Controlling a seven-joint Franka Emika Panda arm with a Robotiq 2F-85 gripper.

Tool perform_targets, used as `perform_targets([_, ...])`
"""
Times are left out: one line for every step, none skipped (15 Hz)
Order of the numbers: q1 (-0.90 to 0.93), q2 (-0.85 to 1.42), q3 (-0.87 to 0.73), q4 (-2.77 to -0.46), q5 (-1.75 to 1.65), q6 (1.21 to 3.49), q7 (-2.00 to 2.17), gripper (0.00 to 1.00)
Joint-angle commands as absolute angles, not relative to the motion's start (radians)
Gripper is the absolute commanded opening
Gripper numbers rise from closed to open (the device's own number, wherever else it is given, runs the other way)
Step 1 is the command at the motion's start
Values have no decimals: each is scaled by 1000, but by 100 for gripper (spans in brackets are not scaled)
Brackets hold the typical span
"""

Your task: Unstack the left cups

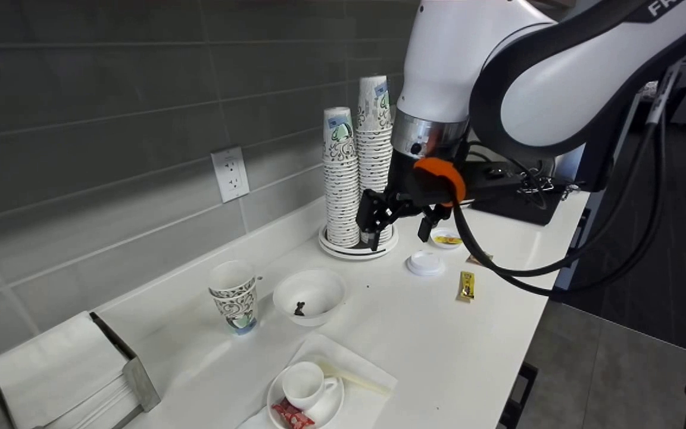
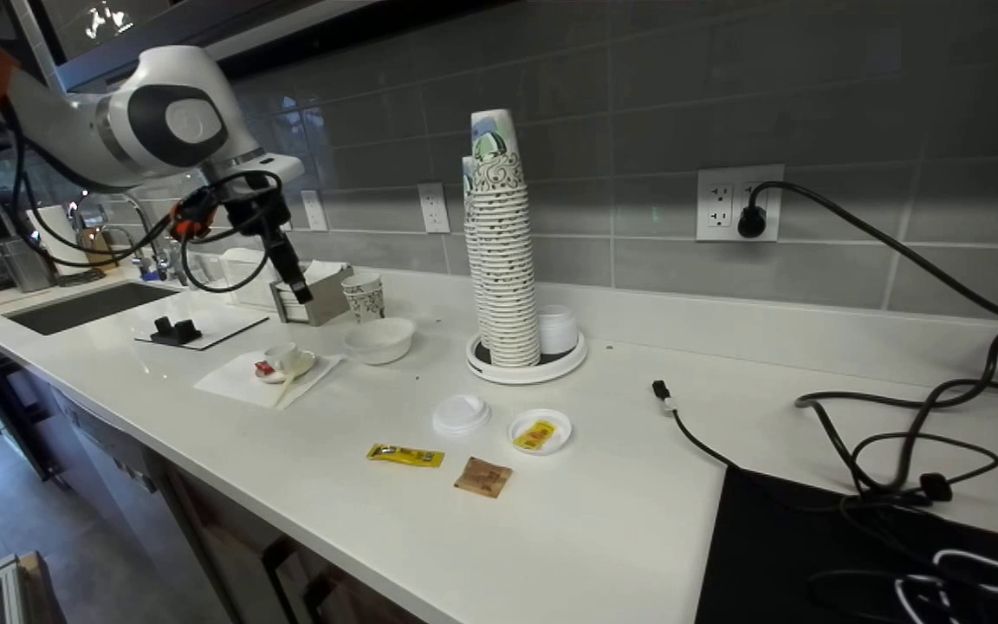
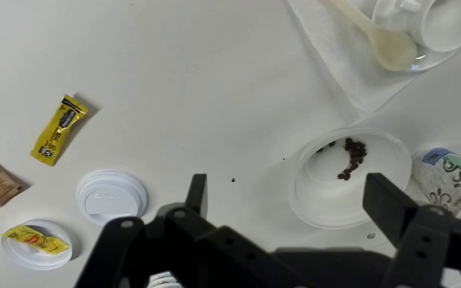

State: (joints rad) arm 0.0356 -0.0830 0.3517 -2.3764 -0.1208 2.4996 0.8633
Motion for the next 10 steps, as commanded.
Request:
perform_targets([82, -81, 304, -2372, -125, 2498, 865, 100])
perform_targets([82, -82, 304, -2369, -126, 2498, 865, 100])
perform_targets([82, -82, 305, -2368, -126, 2498, 865, 100])
perform_targets([82, -82, 305, -2367, -126, 2498, 865, 100])
perform_targets([82, -82, 305, -2367, -126, 2498, 865, 100])
perform_targets([82, -82, 305, -2367, -126, 2498, 865, 100])
perform_targets([82, -82, 305, -2367, -126, 2498, 865, 100])
perform_targets([82, -82, 305, -2367, -126, 2498, 865, 100])
perform_targets([82, -82, 305, -2367, -126, 2498, 865, 100])
perform_targets([90, -60, 311, -2341, -149, 2489, 893, 100])
